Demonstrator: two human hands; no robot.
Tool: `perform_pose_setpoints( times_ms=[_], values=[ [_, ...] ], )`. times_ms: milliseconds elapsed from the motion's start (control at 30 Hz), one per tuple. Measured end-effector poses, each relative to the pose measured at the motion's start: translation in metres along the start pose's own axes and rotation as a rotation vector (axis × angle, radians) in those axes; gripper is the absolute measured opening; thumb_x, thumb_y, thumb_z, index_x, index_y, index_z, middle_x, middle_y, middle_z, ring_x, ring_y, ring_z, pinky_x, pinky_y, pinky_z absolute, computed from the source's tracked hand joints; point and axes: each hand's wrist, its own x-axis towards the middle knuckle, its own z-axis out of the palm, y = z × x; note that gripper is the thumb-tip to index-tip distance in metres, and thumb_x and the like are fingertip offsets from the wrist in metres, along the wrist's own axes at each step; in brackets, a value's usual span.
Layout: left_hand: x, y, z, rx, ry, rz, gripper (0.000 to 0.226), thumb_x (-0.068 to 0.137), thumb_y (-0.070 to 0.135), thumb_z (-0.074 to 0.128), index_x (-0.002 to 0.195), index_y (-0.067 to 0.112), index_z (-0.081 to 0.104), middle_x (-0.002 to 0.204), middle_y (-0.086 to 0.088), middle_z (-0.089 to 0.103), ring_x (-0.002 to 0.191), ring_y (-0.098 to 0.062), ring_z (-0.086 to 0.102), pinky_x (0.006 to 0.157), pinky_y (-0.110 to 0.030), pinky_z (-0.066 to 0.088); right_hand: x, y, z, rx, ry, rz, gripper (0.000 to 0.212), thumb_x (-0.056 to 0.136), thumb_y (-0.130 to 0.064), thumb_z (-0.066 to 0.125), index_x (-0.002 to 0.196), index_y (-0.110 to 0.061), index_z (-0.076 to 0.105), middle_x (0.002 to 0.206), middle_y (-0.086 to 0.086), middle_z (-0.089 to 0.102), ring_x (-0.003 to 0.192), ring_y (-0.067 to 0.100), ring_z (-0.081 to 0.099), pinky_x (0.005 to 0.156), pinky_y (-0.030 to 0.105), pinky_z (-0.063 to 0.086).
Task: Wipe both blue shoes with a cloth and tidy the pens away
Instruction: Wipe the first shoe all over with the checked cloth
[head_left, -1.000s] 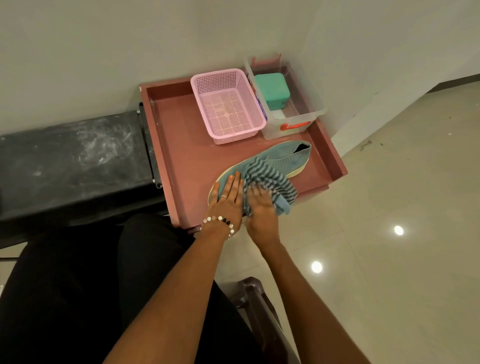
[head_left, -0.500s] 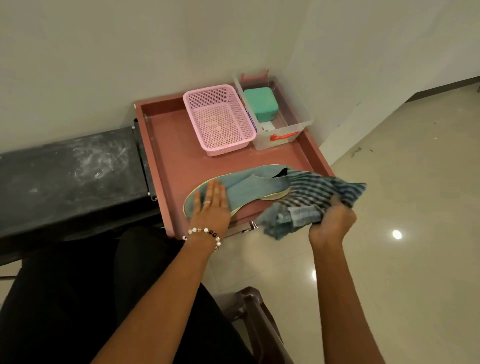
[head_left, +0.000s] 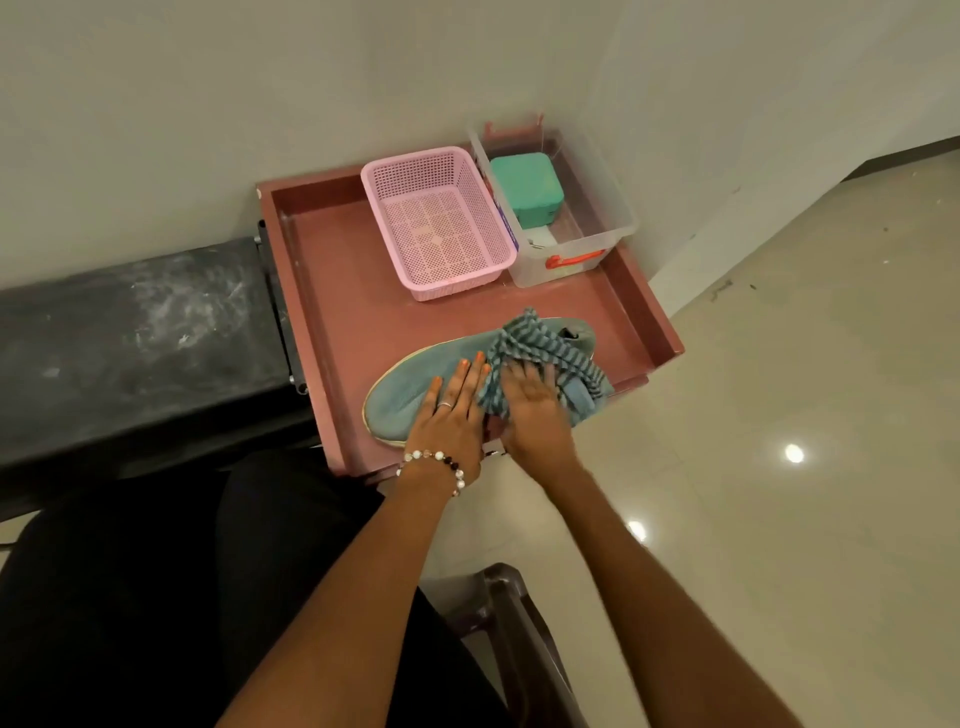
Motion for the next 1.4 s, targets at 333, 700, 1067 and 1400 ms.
perform_pose_setpoints(
  times_ms=[333, 700, 1067, 1400],
  values=[
    [0.002, -0.003, -0.004, -0.052, -0.054, 0.008, 0.085, 0.093, 0.021, 0.042, 0.149, 0.006, -0.020, 0.156, -0.008, -0.028, 0.146, -0.024, -0.020, 0.119, -0.042, -0.006, -0.004, -0.024, 0.003, 0.303, 0.185, 0.214, 0.057, 0.061, 0.005, 0.044, 0.115, 0.006, 0.062, 0.112, 0.024, 0.065, 0.109, 0.038, 0.060, 0.100, 0.054, 0.042],
    [0.004, -0.003, -0.006, -0.061, -0.072, -0.002, 0.085, 0.092, 0.013, 0.041, 0.146, 0.007, -0.024, 0.155, -0.006, -0.031, 0.145, -0.022, -0.023, 0.117, -0.041, -0.007, -0.001, -0.017, 0.004, 0.162, 0.209, 0.215, 0.043, 0.066, 0.007, 0.051, 0.107, 0.008, 0.065, 0.100, 0.025, 0.068, 0.096, 0.039, 0.063, 0.089, 0.046, 0.050],
    [0.005, -0.003, -0.005, -0.058, -0.076, 0.004, 0.090, 0.090, 0.011, 0.045, 0.147, 0.007, -0.024, 0.154, -0.006, -0.032, 0.144, -0.022, -0.024, 0.117, -0.041, -0.007, 0.003, -0.023, 0.003, 0.148, 0.220, 0.216, 0.040, 0.059, 0.012, 0.064, 0.099, 0.009, 0.067, 0.092, 0.025, 0.068, 0.089, 0.039, 0.065, 0.085, 0.046, 0.052],
    [0.006, -0.003, -0.004, -0.070, -0.072, 0.009, 0.088, 0.089, 0.008, 0.042, 0.147, 0.007, -0.024, 0.154, -0.005, -0.032, 0.144, -0.022, -0.024, 0.117, -0.041, -0.007, 0.009, -0.027, -0.011, 0.248, 0.151, 0.329, 0.025, 0.073, 0.010, 0.058, 0.097, 0.008, 0.066, 0.094, 0.026, 0.065, 0.091, 0.039, 0.061, 0.085, 0.043, 0.052]
  ],
)
